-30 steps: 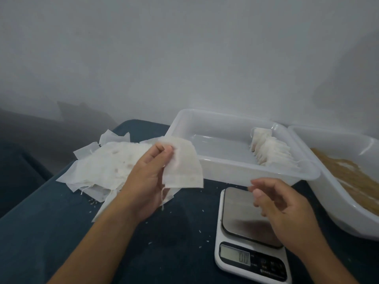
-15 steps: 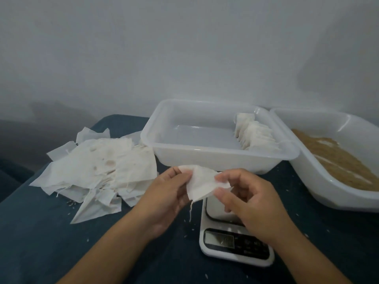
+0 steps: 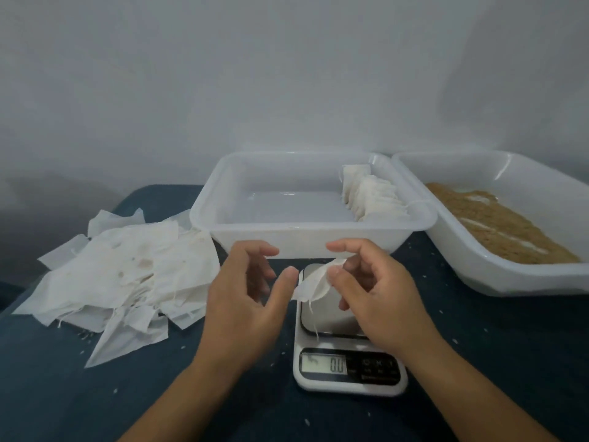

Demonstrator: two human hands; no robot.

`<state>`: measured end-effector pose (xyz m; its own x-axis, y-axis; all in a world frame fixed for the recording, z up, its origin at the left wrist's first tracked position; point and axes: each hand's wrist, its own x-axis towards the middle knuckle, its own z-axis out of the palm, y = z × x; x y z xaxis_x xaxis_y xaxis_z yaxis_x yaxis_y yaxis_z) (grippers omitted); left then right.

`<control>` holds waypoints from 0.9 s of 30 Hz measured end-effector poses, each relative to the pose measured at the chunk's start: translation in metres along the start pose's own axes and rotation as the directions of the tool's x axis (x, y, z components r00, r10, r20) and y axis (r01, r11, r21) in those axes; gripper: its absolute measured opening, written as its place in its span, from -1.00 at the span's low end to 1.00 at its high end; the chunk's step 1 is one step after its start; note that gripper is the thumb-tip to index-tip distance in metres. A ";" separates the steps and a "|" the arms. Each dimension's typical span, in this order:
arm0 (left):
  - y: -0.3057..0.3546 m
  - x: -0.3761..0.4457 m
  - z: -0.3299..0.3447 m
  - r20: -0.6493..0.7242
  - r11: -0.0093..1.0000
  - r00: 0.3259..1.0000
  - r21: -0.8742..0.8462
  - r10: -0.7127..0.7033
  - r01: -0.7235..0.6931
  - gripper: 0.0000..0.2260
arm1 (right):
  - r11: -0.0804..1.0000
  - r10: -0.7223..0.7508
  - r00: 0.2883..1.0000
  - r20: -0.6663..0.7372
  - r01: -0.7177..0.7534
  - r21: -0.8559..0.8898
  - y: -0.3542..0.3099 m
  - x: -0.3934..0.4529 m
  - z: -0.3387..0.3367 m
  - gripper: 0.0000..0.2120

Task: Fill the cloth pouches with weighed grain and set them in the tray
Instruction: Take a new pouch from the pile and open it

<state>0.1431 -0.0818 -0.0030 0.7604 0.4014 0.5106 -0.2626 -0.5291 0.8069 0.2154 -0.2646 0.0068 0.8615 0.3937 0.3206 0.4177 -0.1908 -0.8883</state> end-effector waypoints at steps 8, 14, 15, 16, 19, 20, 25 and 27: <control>0.003 -0.006 0.007 0.245 0.985 0.966 0.125 0.083 -0.116 -0.85 | 0.993 -0.067 0.996 0.063 0.072 -0.090 -0.002 -0.004 0.003 -0.71; 0.003 -0.005 0.007 0.150 1.000 0.989 0.026 -0.019 0.016 -0.84 | 0.981 -0.098 0.982 0.164 0.124 -0.151 -0.003 -0.004 -0.001 -0.69; 0.003 -0.005 0.007 0.127 1.000 0.992 0.013 -0.029 0.028 -0.84 | 0.973 -0.106 0.973 0.203 0.143 -0.178 -0.004 -0.004 -0.002 -0.69; 0.004 -0.005 0.007 0.111 0.999 0.993 0.005 -0.037 0.036 -0.83 | 0.963 -0.112 0.964 0.241 0.166 -0.213 -0.004 -0.004 -0.002 -0.69; 0.005 -0.005 0.006 0.089 0.999 0.995 0.001 -0.046 0.046 -0.81 | 0.910 -0.169 0.948 0.271 0.256 -0.328 -0.004 -0.004 -0.002 -0.73; 0.004 -0.006 0.006 0.084 0.999 0.995 0.002 -0.046 0.046 -0.79 | 0.887 -0.212 0.945 0.248 0.293 -0.358 -0.004 -0.004 -0.003 -0.72; 0.004 -0.004 0.006 0.047 0.998 0.997 0.004 -0.066 0.066 -0.84 | 0.730 -0.474 0.849 0.233 0.527 -0.435 -0.009 -0.003 -0.014 -0.72; 0.003 -0.005 0.006 0.041 0.997 0.997 0.016 -0.070 0.069 -0.79 | 0.666 -0.494 0.819 0.291 0.572 -0.480 -0.008 -0.003 -0.014 -0.73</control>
<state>0.1423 -0.0897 -0.0048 0.8008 0.4063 0.4401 -0.1997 -0.5117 0.8357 0.2134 -0.2773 0.0174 0.4156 0.6788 0.6054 0.9090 -0.3334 -0.2501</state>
